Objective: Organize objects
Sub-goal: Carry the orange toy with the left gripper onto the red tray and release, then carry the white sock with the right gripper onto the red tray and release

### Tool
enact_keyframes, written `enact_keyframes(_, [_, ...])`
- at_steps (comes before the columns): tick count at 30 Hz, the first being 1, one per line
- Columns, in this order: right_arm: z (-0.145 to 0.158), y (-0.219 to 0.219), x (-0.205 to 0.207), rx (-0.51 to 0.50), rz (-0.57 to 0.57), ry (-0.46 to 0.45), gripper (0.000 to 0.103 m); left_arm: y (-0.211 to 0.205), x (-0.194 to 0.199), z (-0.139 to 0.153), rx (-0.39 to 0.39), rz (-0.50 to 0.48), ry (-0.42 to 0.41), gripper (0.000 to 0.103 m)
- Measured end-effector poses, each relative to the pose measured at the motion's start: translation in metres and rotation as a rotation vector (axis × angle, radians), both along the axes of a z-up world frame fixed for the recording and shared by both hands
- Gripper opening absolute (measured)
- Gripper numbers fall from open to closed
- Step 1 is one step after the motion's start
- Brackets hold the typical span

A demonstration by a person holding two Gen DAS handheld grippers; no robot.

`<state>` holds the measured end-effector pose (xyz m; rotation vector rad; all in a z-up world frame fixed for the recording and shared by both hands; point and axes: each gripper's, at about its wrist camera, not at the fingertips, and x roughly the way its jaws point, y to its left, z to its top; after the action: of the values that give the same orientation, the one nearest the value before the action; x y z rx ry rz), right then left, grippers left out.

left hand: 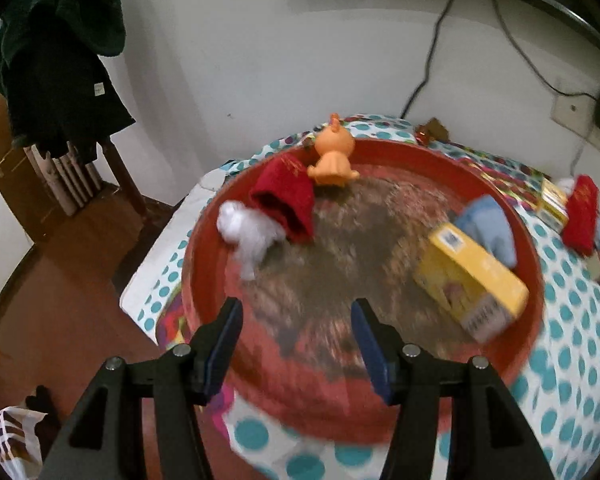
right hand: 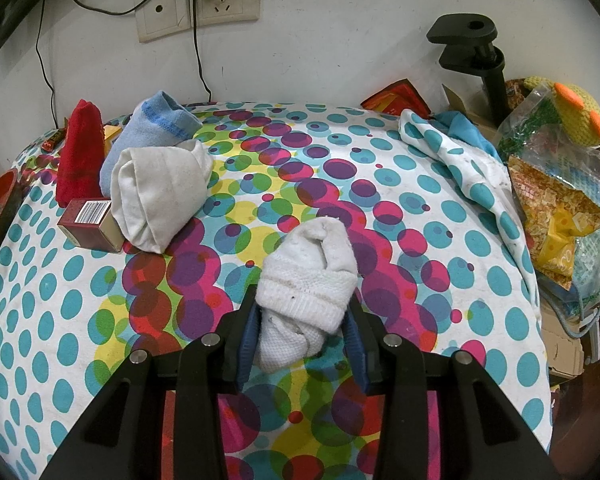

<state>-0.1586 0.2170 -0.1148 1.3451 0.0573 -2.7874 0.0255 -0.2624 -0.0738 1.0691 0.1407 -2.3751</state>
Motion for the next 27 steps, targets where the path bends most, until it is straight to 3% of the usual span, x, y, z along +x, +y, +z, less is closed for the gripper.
enact_keyframes(7, [0.0, 0.0, 0.0, 0.002, -0.001, 0.0, 0.038, 0.005, 0.028, 0.0, -0.06, 0.013, 0.032, 0.058])
enact_keyframes(13, [0.001, 0.0, 0.0, 0.005, -0.003, 0.0, 0.038, -0.014, 0.037, 0.002, 0.072, 0.062, 0.056, 0.058])
enact_keyframes(16, [0.001, 0.001, 0.0, 0.0, -0.002, -0.001, 0.038, -0.014, 0.039, 0.011, 0.054, 0.056, 0.093, 0.058])
enact_keyframes(20, [0.001, 0.0, 0.001, 0.024, -0.002, 0.003, 0.038, -0.017, 0.034, 0.009, 0.019, 0.04, 0.073, 0.058])
enact_keyframes(27, [0.002, 0.0, 0.002, 0.018, -0.002, 0.002, 0.038, -0.027, 0.038, 0.001, 0.055, 0.065, 0.044, 0.058])
